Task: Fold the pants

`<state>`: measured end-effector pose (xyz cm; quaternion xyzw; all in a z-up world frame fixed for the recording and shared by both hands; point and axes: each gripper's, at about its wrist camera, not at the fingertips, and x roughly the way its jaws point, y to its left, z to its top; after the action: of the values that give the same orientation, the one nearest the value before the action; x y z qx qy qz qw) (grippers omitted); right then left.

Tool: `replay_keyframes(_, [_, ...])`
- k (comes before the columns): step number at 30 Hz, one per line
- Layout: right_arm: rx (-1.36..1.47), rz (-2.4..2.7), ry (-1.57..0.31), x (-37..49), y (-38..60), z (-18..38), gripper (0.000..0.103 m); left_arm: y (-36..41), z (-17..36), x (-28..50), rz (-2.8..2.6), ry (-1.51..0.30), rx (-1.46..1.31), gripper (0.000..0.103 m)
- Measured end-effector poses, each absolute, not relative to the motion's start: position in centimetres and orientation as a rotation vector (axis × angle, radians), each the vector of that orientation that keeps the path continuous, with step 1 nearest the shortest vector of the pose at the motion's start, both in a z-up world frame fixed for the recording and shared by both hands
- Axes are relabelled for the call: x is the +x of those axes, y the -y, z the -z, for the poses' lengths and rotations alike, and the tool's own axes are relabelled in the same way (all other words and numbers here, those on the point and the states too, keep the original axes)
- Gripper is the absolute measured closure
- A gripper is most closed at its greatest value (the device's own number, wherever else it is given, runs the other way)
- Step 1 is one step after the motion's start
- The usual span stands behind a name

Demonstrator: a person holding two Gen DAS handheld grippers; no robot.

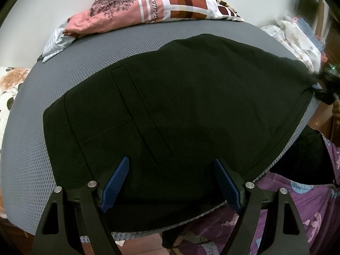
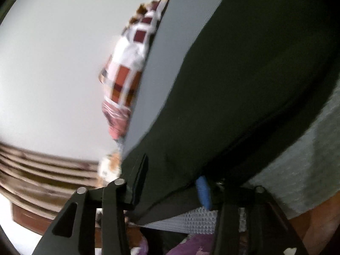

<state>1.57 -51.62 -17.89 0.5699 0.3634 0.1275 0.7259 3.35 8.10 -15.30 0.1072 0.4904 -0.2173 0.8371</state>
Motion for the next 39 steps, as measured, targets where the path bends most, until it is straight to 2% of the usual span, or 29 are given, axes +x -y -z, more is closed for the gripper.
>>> replay_keyframes(1, [1.246, -0.283, -0.841, 1.8, 51.1, 18.1, 0.096, -8.2, 15.3, 3.4, 0.464, -1.041, 0.227, 0.021])
replay_keyframes(7, [1.3, -0.301, -0.817, -0.9, 51.8, 17.1, 0.098, -9.7, 15.0, 3.5, 0.493, -1.05, 0.19, 0.021])
replay_keyframes(10, [1.265, -0.285, -0.874, -1.6, 52.0, 17.5, 0.098, -10.2, 15.0, 3.3, 0.505, -1.032, 0.191, 0.021])
replay_keyframes(14, [1.241, -0.244, -0.901, -0.4, 51.9, 18.7, 0.094, -10.0, 15.2, 3.0, 0.508, -1.018, 0.231, 0.021])
replay_keyframes(15, [1.253, -0.256, -0.891, -0.3, 51.7, 18.5, 0.091, -10.0, 15.2, 3.0, 0.506, -1.02, 0.237, 0.021])
replay_keyframes(17, [1.28, -0.298, -0.87, -0.3, 51.0, 18.1, 0.067, -10.2, 15.1, 2.9, 0.509, -1.023, 0.232, 0.021])
replay_keyframes(18, [1.28, -0.32, -0.862, -0.4, 50.4, 17.8, 0.047, -10.3, 15.1, 3.0, 0.511, -1.02, 0.226, 0.021])
replay_keyframes(19, [1.273, -0.34, -0.855, -0.4, 49.5, 17.5, 0.043, -10.4, 15.1, 3.0, 0.514, -1.019, 0.221, 0.021])
replay_keyframes(24, [1.269, -0.445, -0.897, 1.5, 44.2, 17.3, 0.043, -10.5, 15.1, 2.9, 0.515, -1.01, 0.215, 0.021])
replay_keyframes(26, [1.252, -0.477, -0.932, 2.7, 41.7, 17.6, 0.047, -10.5, 15.2, 2.8, 0.518, -1.006, 0.218, 0.021])
replay_keyframes(30, [1.203, -0.538, -0.954, 4.5, 38.2, 17.1, 0.045, -10.7, 15.2, 2.7, 0.522, -1.002, 0.216, 0.021])
replay_keyframes(32, [1.191, -0.534, -0.965, 4.8, 37.2, 17.2, 0.063, -10.8, 15.2, 2.7, 0.523, -0.998, 0.207, 0.021])
replay_keyframes(33, [1.159, -0.517, -0.992, 4.9, 36.7, 17.3, 0.088, -10.8, 15.1, 2.7, 0.523, -0.996, 0.202, 0.021])
replay_keyframes(34, [1.145, -0.509, -1.013, 4.9, 36.5, 17.5, 0.094, -10.9, 15.1, 2.6, 0.524, -0.993, 0.197, 0.021])
replay_keyframes(39, [1.172, -0.476, -1.011, 3.5, 37.0, 17.6, 0.097, -11.2, 15.1, 2.7, 0.521, -0.99, 0.218, 0.021])
